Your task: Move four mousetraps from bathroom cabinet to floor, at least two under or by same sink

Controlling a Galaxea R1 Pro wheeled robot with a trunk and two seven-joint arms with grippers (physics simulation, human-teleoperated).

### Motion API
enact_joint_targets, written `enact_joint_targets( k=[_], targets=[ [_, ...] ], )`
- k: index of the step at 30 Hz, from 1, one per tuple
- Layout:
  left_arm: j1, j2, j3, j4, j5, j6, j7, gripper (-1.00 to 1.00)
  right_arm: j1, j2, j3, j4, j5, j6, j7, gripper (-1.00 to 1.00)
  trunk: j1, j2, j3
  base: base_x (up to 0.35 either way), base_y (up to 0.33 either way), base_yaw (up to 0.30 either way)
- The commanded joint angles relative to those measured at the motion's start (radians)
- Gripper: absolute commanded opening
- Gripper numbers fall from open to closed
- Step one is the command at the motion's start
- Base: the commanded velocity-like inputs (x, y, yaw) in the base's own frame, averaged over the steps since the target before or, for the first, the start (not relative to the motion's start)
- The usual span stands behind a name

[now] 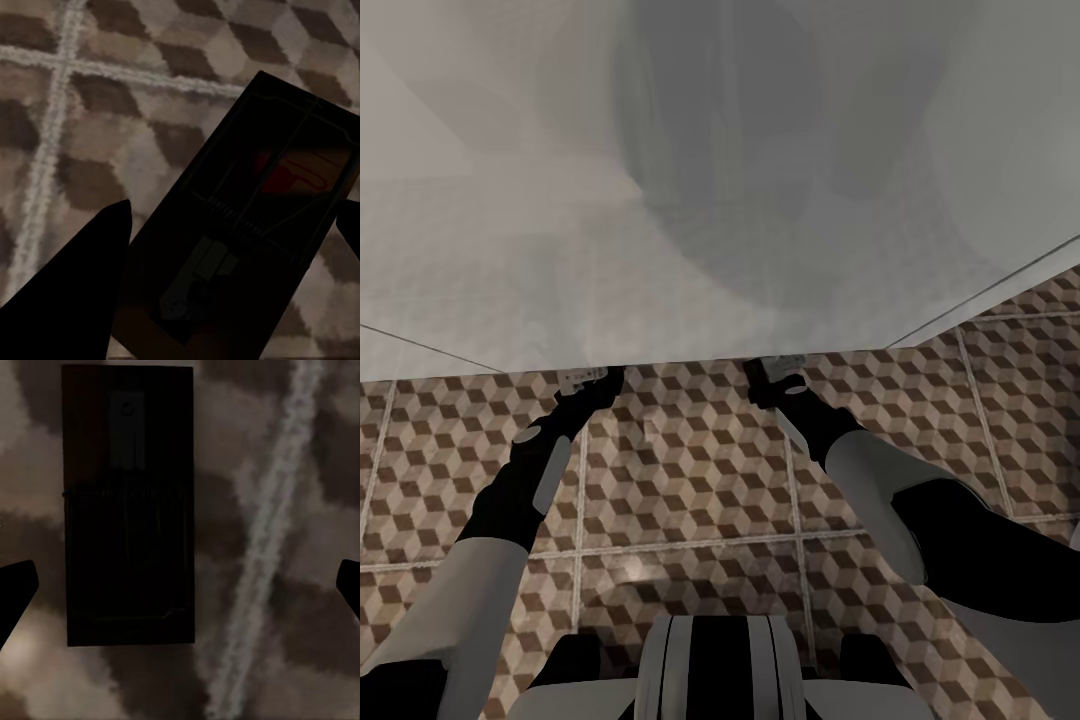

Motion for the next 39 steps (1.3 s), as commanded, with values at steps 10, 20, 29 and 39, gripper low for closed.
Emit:
enact_joint_targets(
  k=[10,20,29,39],
  targets=[
    [0.0,-0.001,0.002,0.032,0.01,0.008,-0.005,-1.0,0.0,0.0,0.003,-0.005,0.007,0.007,-0.002,1.0,0.0,0.0,0.0,0.0,0.0,0.0],
    [0.0,-0.002,0.002,0.051,0.01,0.006,-0.006,-1.0,0.0,0.0,0.003,-0.005,0.007,0.007,-0.002,1.0,0.0,0.0,0.0,0.0,0.0,0.0],
    [0.0,-0.002,0.002,0.047,0.01,0.006,-0.006,-1.0,0.0,0.0,0.003,-0.006,0.007,0.007,-0.002,1.0,0.0,0.0,0.0,0.0,0.0,0.0],
    [0.0,-0.002,0.001,0.054,0.009,0.005,-0.008,-1.0,0.0,0.0,0.003,-0.008,0.007,0.006,-0.002,1.0,0.0,0.0,0.0,0.0,0.0,0.0]
  ],
)
